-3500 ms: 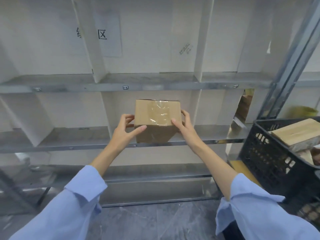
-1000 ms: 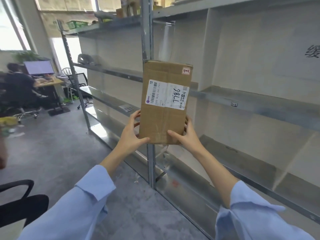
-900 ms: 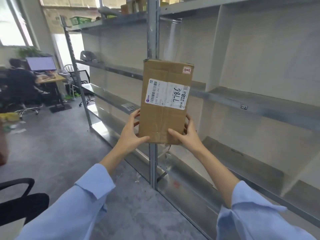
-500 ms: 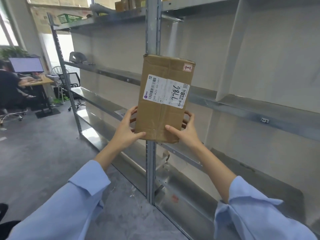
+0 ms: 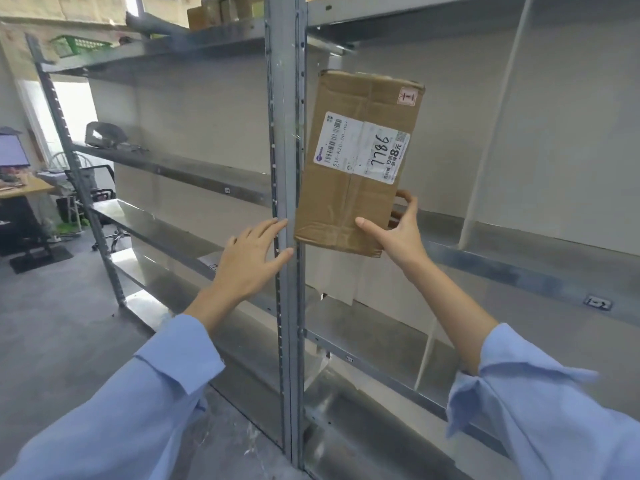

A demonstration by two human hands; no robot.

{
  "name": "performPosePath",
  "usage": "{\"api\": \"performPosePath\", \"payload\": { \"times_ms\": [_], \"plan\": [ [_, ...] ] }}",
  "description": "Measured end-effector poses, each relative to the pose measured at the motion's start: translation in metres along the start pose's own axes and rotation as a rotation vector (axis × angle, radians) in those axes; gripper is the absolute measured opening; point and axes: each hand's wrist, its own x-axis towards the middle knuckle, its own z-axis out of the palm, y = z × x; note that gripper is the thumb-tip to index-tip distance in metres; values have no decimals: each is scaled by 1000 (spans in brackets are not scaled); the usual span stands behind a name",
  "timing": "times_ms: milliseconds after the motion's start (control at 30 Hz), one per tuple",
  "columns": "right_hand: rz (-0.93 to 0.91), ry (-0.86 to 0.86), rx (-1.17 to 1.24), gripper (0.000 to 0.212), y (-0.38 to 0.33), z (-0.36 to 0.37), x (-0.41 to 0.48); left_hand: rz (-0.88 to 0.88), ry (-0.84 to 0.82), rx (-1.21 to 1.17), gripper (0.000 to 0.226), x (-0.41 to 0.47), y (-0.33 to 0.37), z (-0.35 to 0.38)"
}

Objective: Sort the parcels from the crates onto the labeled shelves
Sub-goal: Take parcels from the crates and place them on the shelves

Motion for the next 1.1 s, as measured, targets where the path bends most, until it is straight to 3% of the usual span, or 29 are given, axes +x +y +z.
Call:
{"api": "performPosePath", "payload": {
  "times_ms": [367,1100],
  "plan": [
    [15,211,-149,87,27,19,93,72,-68,78,69,57,-55,45],
    [60,248,-242,94,64,40,162,260,-193,-1,77,113,-111,97]
  ]
}}
